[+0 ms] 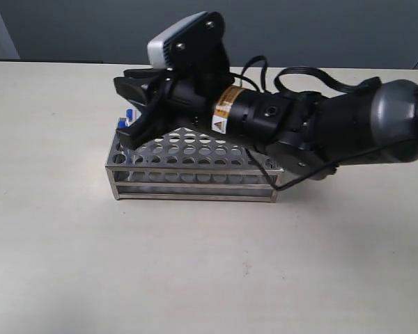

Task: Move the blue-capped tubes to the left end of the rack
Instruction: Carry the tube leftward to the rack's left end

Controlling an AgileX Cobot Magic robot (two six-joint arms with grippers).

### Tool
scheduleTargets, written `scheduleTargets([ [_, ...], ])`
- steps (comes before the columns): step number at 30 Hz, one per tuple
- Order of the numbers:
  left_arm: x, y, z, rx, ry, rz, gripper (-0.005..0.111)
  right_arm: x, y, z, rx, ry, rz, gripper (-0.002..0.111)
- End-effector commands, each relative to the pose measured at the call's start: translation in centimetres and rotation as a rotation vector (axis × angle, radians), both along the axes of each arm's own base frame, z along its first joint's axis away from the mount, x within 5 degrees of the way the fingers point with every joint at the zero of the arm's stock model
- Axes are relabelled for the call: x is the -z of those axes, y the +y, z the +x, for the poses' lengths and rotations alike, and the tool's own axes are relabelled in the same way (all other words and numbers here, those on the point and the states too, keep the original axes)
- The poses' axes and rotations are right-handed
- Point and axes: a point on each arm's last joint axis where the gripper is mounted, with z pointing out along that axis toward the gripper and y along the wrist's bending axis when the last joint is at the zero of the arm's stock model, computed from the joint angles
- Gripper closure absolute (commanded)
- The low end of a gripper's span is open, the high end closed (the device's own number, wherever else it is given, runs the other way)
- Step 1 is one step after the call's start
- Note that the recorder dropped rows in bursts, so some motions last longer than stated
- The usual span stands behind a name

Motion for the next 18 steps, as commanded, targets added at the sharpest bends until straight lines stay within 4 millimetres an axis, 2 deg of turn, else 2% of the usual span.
scheduleTargets([
  [1, 0.0, 0.0, 0.0, -0.001, -0.012, -0.003, 0.106, 0.8, 1.8, 0.7, -0.015, 0.009, -0.025, 0.106],
  [10, 0.0, 0.0, 0.0, -0.001, -0.012, -0.003, 0.106, 2.8, 2.6, 1.5, -0.018, 0.036, -0.065, 0.106],
  [18, 0.0, 0.0, 0.0, -0.001, -0.012, -0.003, 0.106, 2.6, 2.8, 1.4, -0.04, 0.017, -0.025, 0.106],
])
